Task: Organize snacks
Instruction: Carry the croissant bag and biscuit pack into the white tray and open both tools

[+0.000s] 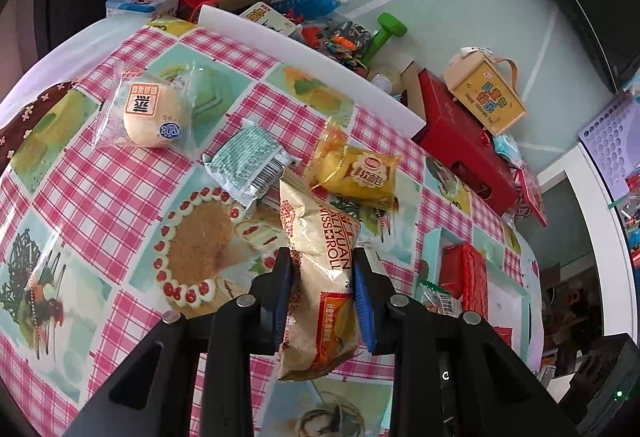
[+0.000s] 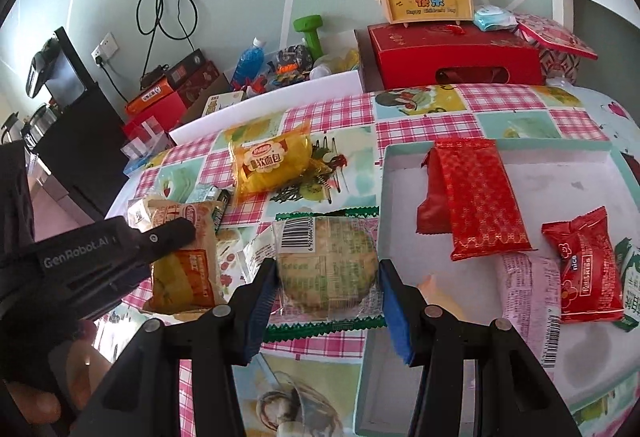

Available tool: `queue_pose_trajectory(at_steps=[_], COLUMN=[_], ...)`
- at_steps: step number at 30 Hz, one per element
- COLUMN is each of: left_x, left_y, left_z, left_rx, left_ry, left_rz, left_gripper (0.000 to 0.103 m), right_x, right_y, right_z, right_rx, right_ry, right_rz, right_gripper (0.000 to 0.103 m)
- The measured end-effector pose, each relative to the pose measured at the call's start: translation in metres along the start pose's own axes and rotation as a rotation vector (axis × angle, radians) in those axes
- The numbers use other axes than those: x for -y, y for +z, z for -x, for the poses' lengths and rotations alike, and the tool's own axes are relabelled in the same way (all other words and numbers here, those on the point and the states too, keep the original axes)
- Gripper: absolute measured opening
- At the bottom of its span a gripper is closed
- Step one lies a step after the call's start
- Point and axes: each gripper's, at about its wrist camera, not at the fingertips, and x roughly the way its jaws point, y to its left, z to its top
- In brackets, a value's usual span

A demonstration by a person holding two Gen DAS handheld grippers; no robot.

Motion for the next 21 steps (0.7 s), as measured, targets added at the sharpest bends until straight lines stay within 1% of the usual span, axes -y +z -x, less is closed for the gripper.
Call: queue_pose_trajectory(at_steps=[5,9,14,18,21], left_x=[0.007,0.015,0.025,0.043,0.063], left_y=[-0.005,-0.005,-0.004,-0.007,-0.01], left_z=[0.001,0.006,0.011,0.008,0.007], left_rx=[0.007,0.031,0.054,0.05,0.047], left_ry=[-0.015,-0.017,-0.033,-0.053,-0.072], left_rz=[0.015,0.007,0.009,-0.025,-0.074], left_gripper=[0.03,0.03,0.03,0.03,0.03], right_x=[0.008,0.02,0.035,0.064,0.088], right_y=[0.001,0.004,0.009,0.015,0.017], right_z=[0.005,0.012,0.025,0.038,0.047], right_rx=[0.012,0.029,0.067,0.103,0.121], right_ry=[0.009,0.017,0.011,-0.033,-0.081], right_rz=[-0.006,-0.036,-0.066,-0.123,-0.169], right_gripper=[0.053,0.053,0.053,0.053,0.053])
